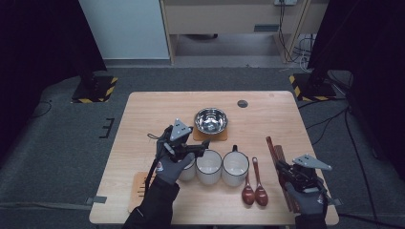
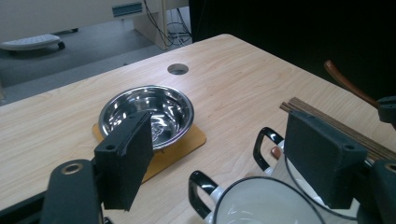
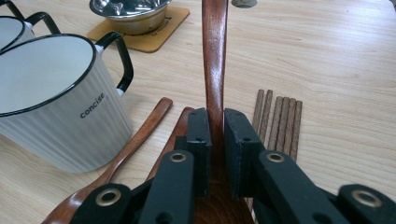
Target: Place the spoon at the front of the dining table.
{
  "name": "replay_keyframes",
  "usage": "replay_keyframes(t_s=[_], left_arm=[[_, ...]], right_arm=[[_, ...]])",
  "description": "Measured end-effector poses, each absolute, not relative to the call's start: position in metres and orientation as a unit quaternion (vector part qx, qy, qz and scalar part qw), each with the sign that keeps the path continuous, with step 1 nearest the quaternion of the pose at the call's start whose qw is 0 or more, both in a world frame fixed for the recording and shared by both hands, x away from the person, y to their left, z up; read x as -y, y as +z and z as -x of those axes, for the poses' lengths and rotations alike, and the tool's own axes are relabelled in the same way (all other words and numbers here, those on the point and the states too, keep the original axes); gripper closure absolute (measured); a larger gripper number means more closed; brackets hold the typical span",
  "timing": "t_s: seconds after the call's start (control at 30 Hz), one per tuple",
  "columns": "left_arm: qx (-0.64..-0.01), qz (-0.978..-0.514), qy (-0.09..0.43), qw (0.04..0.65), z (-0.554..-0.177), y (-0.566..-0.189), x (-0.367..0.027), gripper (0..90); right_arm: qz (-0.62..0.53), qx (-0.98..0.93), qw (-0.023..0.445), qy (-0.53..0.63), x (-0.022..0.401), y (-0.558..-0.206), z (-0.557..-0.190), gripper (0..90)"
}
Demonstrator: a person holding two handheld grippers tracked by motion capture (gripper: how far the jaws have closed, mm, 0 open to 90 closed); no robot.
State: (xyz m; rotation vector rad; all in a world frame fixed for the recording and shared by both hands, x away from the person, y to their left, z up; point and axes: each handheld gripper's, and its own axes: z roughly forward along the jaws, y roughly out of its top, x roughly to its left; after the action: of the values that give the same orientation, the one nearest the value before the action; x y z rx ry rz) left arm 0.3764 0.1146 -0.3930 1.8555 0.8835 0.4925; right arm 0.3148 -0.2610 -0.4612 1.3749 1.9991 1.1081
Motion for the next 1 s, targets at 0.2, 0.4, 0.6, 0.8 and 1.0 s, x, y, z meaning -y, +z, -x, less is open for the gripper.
replay_keyframes(t_s=[0.2, 0.4, 0.6, 0.8, 1.0], left_arm=[[-0.352, -0.77, 0.198, 0.493, -0.377, -0.391, -0.1, 22.9], [-0.344, -0.774, 0.19, 0.496, -0.378, -0.391, -0.088, 23.0], [-0.337, -0.78, 0.185, 0.494, -0.379, -0.393, -0.077, 23.0], [-0.33, -0.784, 0.178, 0.494, -0.38, -0.394, -0.066, 23.0], [-0.323, -0.787, 0.171, 0.497, -0.38, -0.393, -0.055, 23.1]], right_arm=[[-0.499, -0.728, 0.236, 0.407, 0.262, -0.46, -0.314, 80.9], [-0.497, -0.727, 0.236, 0.411, 0.262, -0.459, -0.314, 80.9], [-0.496, -0.727, 0.235, 0.413, 0.261, -0.458, -0.313, 81.0], [-0.494, -0.727, 0.236, 0.415, 0.261, -0.458, -0.313, 81.0], [-0.492, -0.726, 0.237, 0.418, 0.261, -0.457, -0.313, 81.0]])
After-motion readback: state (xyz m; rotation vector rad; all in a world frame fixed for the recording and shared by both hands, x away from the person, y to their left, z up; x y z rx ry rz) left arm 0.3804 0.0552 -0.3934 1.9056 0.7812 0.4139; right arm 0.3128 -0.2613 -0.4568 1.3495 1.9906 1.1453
